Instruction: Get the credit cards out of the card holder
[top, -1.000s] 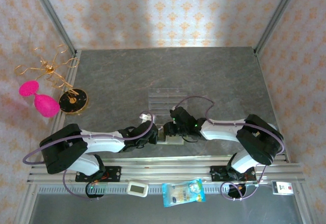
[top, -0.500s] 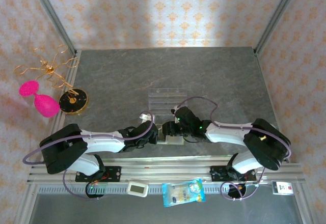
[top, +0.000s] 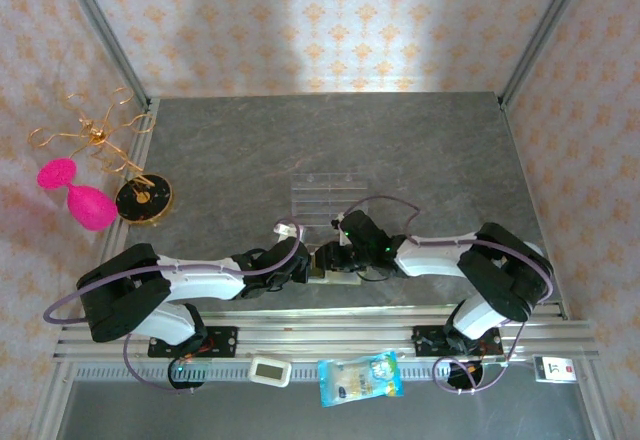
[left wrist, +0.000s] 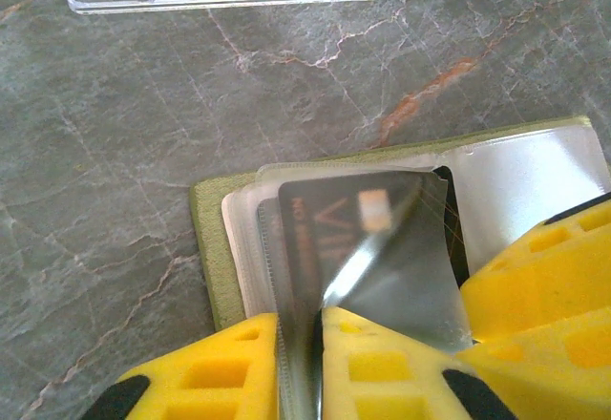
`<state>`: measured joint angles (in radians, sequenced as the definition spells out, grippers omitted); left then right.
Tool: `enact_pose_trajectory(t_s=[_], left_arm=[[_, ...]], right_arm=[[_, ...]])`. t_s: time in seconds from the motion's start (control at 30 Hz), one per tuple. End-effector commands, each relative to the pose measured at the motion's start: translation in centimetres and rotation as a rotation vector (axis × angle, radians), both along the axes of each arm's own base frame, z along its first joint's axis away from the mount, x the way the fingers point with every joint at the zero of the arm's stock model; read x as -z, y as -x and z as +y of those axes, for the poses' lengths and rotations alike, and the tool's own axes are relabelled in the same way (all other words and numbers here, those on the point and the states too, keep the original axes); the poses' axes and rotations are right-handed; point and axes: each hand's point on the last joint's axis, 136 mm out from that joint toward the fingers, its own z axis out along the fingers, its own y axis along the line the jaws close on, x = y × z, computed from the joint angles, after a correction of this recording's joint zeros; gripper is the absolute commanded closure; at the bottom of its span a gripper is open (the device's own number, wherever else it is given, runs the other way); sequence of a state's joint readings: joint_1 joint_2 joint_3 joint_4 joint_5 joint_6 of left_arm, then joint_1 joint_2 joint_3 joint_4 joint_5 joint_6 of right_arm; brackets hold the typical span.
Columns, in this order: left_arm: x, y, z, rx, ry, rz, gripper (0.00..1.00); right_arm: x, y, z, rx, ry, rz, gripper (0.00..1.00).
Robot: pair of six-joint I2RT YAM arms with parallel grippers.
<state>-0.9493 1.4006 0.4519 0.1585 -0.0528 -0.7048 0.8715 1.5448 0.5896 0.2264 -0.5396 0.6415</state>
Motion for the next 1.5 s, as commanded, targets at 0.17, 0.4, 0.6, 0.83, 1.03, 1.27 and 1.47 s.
enact_pose_trajectory(t_s=[0.17,0.4,0.6,0.83,1.03,1.27,1.47], left_arm=[[0.8,1.5,1.1,0.018,-0.041,0.053,0.63],[0.1,1.6,1.8,-0.009,-0.024,0.033,0.58],[-0.1,1.5,1.9,-0.012,-0.023,0.026,0.58],[-1.3,1.2,2.0,-0.022,-0.010,0.004,0.58],[-2.7,1.1,2.5,-0.045,0.010,-0.030,0.61],[-5.1,0.0,-1.2,0.047,0.092,-0.063,0.71],[-4.4,-0.4,-3.4,0.111,0.088,-0.039,0.80]], right_arm=[[1.5,-1.2,-0.9,0.081,0.096,0.026,0.59],[1.6,-2.1,-2.8,0.154,0.237,-0.040,0.59],[1.5,-2.5,-3.7,0.181,0.310,-0.071,0.59],[-1.2,-3.3,-3.2,0.181,0.271,-0.147,0.56],[-2.1,-3.2,-3.1,0.144,0.263,-0.183,0.59],[-1.6,-3.9,-4.0,0.008,0.300,-0.216,0.68],[-1.8,-3.7,-3.7,-0.068,0.233,-0.206,0.68]])
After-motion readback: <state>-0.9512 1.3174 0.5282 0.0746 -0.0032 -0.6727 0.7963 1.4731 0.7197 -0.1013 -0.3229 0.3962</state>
